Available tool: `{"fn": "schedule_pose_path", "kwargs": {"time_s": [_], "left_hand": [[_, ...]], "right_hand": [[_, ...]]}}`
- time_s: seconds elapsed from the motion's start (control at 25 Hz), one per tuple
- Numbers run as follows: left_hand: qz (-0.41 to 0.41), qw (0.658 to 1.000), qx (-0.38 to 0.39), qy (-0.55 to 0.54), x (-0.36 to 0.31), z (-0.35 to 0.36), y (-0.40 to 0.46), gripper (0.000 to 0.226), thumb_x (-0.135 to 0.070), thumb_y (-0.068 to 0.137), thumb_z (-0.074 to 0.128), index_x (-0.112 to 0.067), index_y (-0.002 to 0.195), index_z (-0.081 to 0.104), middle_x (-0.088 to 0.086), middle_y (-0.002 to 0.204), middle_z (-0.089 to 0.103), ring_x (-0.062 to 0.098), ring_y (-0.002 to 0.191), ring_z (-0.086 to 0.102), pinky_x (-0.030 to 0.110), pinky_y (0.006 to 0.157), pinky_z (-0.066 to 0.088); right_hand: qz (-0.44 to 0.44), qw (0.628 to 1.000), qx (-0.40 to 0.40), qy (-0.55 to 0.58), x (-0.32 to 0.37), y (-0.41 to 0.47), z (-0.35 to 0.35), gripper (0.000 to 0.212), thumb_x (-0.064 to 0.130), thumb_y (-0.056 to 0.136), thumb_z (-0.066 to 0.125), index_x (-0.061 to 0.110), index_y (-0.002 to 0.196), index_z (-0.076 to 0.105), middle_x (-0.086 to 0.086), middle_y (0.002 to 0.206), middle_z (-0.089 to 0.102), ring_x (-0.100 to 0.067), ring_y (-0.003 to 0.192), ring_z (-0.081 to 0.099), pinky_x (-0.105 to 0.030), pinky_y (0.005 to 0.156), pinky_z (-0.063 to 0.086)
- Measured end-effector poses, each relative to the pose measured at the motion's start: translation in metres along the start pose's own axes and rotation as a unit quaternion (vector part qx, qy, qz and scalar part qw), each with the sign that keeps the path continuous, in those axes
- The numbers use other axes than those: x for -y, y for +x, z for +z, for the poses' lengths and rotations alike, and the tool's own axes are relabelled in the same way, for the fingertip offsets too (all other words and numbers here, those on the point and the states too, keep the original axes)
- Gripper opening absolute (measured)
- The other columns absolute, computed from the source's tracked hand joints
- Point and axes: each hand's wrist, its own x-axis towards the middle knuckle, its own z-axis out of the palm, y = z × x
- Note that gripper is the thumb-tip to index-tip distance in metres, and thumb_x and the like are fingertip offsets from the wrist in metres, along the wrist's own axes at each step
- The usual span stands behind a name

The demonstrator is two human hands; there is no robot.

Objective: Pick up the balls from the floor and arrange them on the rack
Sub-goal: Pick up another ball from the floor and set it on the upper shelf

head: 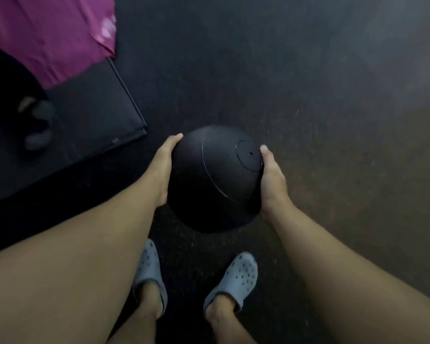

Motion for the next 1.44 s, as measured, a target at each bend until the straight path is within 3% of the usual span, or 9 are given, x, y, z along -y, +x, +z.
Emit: {"fn": "schedule_pose_path", "kwargs": {"time_s": [0.28, 0.44, 0.56, 0.64, 0.68, 0.8, 0.96, 1.16, 1.44], "left_hand": [[0.254, 0.963, 0.013, -0.088, -0.209, -0.070, -0.271, 0.047, -0.056, 0.095, 0.058, -0.018, 0.084, 0.083, 0.004, 0.080, 0.082, 0.024, 0.074, 0.077, 0.032, 0.075, 0.057], [0.428, 0.883, 0.026, -0.192, -0.279, -0.133, -0.459, 0.026, -0.039, 0.105, 0.049, -0.020, 0.113, 0.065, 0.003, 0.096, 0.069, 0.023, 0.095, 0.064, 0.030, 0.077, 0.052], [0.519, 0.818, -0.018, -0.249, -0.302, -0.188, -0.591, 0.052, -0.035, 0.109, 0.046, -0.014, 0.079, 0.084, 0.001, 0.076, 0.081, 0.014, 0.071, 0.077, 0.019, 0.065, 0.059], [0.570, 0.770, -0.065, -0.278, -0.303, -0.228, -0.667, 0.045, -0.035, 0.108, 0.047, -0.013, 0.091, 0.083, 0.007, 0.092, 0.082, 0.022, 0.087, 0.076, 0.028, 0.088, 0.061], [0.594, 0.743, -0.088, -0.295, -0.301, -0.252, -0.706, 0.036, -0.035, 0.108, 0.049, -0.013, 0.105, 0.077, 0.012, 0.107, 0.078, 0.027, 0.099, 0.070, 0.036, 0.101, 0.056], [0.661, 0.659, -0.158, -0.322, -0.279, -0.323, -0.813, 0.035, -0.038, 0.107, 0.051, -0.011, 0.112, 0.073, 0.016, 0.111, 0.076, 0.029, 0.100, 0.068, 0.038, 0.099, 0.054], [0.700, 0.557, -0.303, -0.328, -0.222, -0.409, -0.936, 0.055, -0.045, 0.102, 0.058, -0.008, 0.141, 0.068, 0.017, 0.144, 0.068, 0.036, 0.130, 0.065, 0.046, 0.119, 0.046], [0.706, 0.435, -0.473, -0.297, -0.128, -0.496, -1.089, 0.065, -0.057, 0.079, 0.074, -0.015, 0.128, 0.078, 0.015, 0.131, 0.076, 0.040, 0.124, 0.071, 0.055, 0.114, 0.051], [0.661, 0.275, -0.660, -0.228, -0.046, -0.554, -1.234, 0.043, -0.054, 0.080, 0.074, -0.019, 0.102, 0.086, 0.010, 0.109, 0.084, 0.032, 0.108, 0.077, 0.053, 0.106, 0.058]], "right_hand": [[-0.200, 0.971, 0.130, 0.007, 0.228, -0.218, 0.121, 0.077, 0.077, 0.064, 0.063, 0.023, 0.119, 0.073, -0.002, 0.120, 0.078, -0.026, 0.114, 0.072, -0.051, 0.108, 0.054], [-0.323, 0.910, 0.259, 0.022, 0.337, -0.390, 0.195, 0.059, 0.066, 0.078, 0.063, 0.018, 0.111, 0.074, -0.009, 0.118, 0.078, -0.032, 0.117, 0.071, -0.053, 0.107, 0.055], [-0.393, 0.851, 0.348, 0.022, 0.387, -0.522, 0.246, 0.034, 0.054, 0.093, 0.063, 0.021, 0.097, 0.072, -0.006, 0.105, 0.077, -0.030, 0.113, 0.071, -0.046, 0.101, 0.059], [-0.424, 0.810, 0.404, 0.019, 0.402, -0.610, 0.275, 0.030, 0.054, 0.092, 0.064, 0.024, 0.090, 0.072, 0.002, 0.096, 0.076, -0.026, 0.109, 0.071, -0.041, 0.097, 0.058], [-0.435, 0.789, 0.433, 0.023, 0.405, -0.655, 0.291, 0.031, 0.056, 0.088, 0.065, 0.026, 0.087, 0.073, 0.004, 0.095, 0.076, -0.026, 0.110, 0.072, -0.041, 0.100, 0.058], [-0.448, 0.729, 0.517, 0.028, 0.395, -0.784, 0.330, 0.040, 0.064, 0.076, 0.065, 0.027, 0.087, 0.077, 0.004, 0.097, 0.078, -0.024, 0.108, 0.073, -0.045, 0.104, 0.057], [-0.412, 0.629, 0.656, 0.067, 0.350, -0.939, 0.381, 0.041, 0.054, 0.089, 0.067, 0.021, 0.110, 0.080, -0.008, 0.115, 0.080, -0.029, 0.116, 0.073, -0.044, 0.101, 0.059], [-0.327, 0.513, 0.789, 0.082, 0.262, -1.121, 0.412, 0.033, 0.060, 0.083, 0.069, 0.032, 0.094, 0.083, 0.002, 0.100, 0.083, -0.017, 0.092, 0.078, -0.033, 0.079, 0.062], [-0.180, 0.391, 0.893, 0.127, 0.174, -1.306, 0.435, 0.036, 0.056, 0.091, 0.065, 0.029, 0.112, 0.077, -0.005, 0.120, 0.078, -0.029, 0.113, 0.073, -0.046, 0.095, 0.062]]}}
